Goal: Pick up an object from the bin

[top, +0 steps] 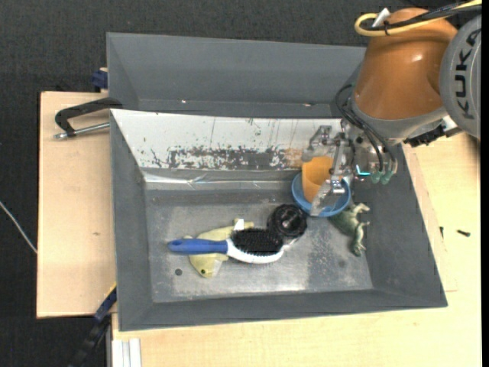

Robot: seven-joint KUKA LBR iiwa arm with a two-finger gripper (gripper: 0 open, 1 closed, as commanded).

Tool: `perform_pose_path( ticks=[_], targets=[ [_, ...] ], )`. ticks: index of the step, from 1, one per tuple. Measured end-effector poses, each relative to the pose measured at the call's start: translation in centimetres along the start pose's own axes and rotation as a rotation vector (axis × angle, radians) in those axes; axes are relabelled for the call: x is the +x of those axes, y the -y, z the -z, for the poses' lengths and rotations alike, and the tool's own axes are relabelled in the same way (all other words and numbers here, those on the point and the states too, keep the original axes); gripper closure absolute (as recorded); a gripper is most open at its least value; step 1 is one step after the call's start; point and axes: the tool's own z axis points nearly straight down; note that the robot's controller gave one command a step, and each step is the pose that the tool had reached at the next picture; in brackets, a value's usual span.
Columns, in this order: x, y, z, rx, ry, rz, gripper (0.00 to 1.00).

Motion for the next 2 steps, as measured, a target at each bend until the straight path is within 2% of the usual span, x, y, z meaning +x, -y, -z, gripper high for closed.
perform_pose_path(
  ticks=[1, 2],
  targets=[
    [0.6, 1.1, -13.7, -0.003, 0.035, -0.258, 0.0],
    [-0.2, 0.4, -11.8, 0.004, 0.014, 0.449, 0.0]
  ],
)
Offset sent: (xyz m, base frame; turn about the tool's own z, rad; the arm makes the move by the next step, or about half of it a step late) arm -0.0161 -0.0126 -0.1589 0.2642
